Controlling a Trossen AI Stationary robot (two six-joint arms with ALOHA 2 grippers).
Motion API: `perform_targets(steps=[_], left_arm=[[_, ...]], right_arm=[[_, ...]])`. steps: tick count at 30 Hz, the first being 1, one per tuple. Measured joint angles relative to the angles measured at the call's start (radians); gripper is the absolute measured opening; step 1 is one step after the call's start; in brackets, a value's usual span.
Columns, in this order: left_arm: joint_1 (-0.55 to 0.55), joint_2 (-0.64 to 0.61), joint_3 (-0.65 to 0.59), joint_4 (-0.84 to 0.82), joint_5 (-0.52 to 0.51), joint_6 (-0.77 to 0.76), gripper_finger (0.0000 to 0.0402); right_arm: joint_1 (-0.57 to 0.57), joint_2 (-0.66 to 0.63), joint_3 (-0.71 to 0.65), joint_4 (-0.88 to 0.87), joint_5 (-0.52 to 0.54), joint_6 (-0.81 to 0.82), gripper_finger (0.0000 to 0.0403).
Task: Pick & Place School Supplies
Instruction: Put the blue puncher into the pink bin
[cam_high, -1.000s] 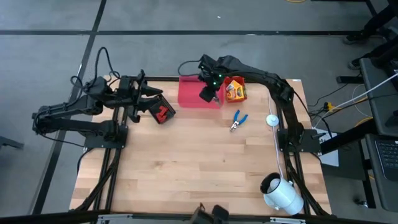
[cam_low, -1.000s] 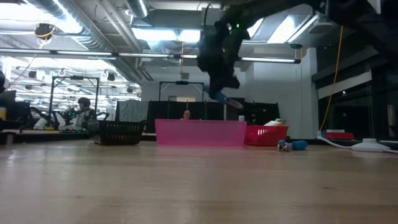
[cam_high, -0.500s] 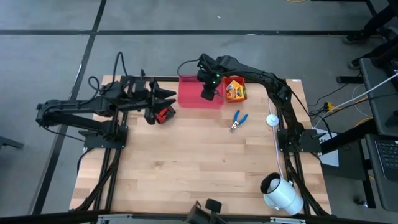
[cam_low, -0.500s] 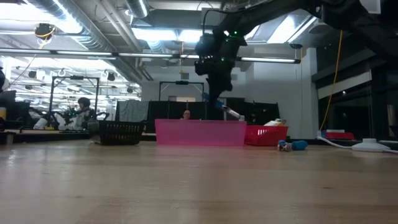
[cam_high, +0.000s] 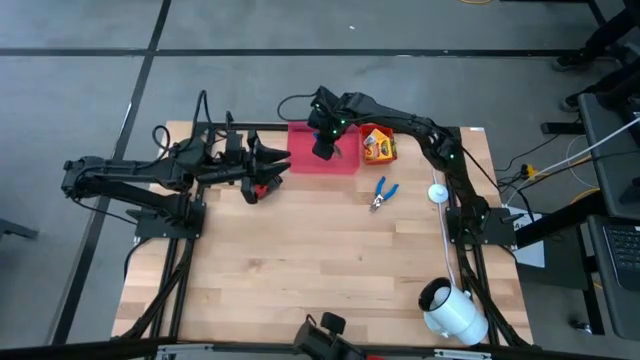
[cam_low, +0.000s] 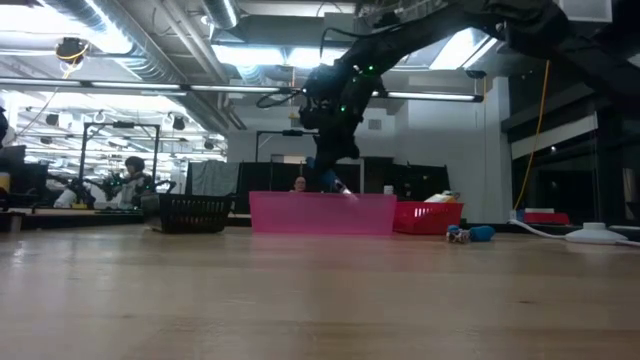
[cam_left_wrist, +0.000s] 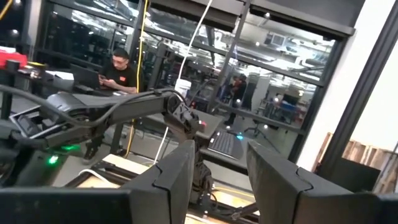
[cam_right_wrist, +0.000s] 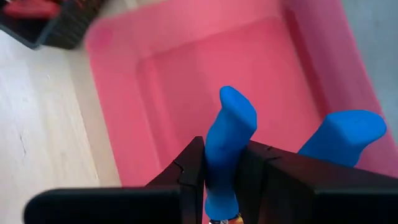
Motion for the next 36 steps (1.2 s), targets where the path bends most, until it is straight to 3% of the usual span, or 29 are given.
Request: perform_targets(steps=[13,18,20,24,27,31,36], left_arm=[[-0.001,0.000,0.000,0.023,-0.017,-0.023,0.0143],[-0.019,0.000,0.000,0.029,-0.025,-0.027,0.0143],[-0.032,0.000,0.000,0.029,-0.041,-0.027,0.0143],[-0.054,0.000,0.000,0.029,-0.073,-0.025,0.0143],[-0.062,0.000,0.000,0.029,-0.080,-0.023,0.0143],[-0.065,0.000,0.000,0.028,-0.088,-0.011,0.0143],[-0.065,-0.008,0.001,-0.043,-0.109,0.003,0.0143]], right_arm=[[-0.008,0.052,0.001,-0.020,0.045,-0.116,0.0051],[-0.008,0.062,0.001,0.005,-0.005,-0.162,0.0051],[-0.007,0.062,0.001,0.033,0.000,-0.162,0.0075],[-0.013,0.062,0.001,0.043,0.008,-0.137,0.0177],[-0.018,0.062,0.001,0.051,-0.010,-0.106,0.0231],[-0.021,0.032,0.000,0.073,-0.065,-0.006,0.0253],[-0.003,-0.078,0.000,-0.050,-0.059,0.148,0.0240]])
